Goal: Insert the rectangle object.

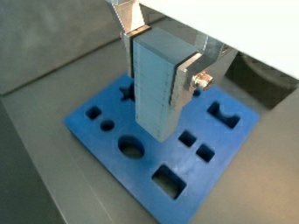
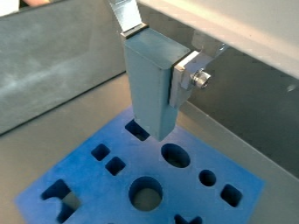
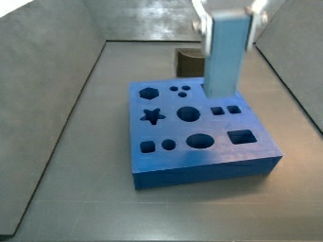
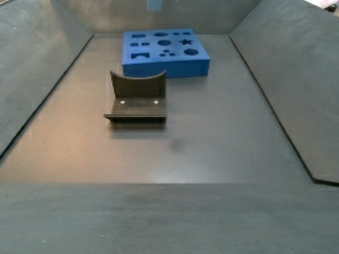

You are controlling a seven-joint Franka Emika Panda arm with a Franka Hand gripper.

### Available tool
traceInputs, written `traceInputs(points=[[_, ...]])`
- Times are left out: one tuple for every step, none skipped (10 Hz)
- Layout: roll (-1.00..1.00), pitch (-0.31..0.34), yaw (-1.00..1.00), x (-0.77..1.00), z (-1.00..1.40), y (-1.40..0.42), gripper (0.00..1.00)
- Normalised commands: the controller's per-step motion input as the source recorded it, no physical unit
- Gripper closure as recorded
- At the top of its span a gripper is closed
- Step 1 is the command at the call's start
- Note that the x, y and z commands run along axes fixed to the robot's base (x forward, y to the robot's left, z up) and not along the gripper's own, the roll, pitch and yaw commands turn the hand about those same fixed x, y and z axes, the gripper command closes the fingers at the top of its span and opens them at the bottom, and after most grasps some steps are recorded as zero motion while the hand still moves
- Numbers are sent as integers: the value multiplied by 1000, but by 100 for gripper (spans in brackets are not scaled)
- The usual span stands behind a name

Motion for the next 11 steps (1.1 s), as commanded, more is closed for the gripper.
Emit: traceInputs(points=[[177, -29, 0, 986, -277, -109, 100], [331, 0, 11, 917, -120, -100, 100], [477, 4, 31, 843, -177, -234, 100], [379, 69, 0, 766, -460, -423, 100], [253, 40, 0, 620, -549, -357, 100], [117, 13, 0, 591, -494, -280, 100], [51, 66, 0, 620, -314, -134, 100], [83, 166, -3, 626, -69, 0, 100], [204, 180, 94, 634, -51, 0, 100], [226, 84, 429, 686, -237, -9, 100], [237, 16, 426, 583, -277, -6, 100]])
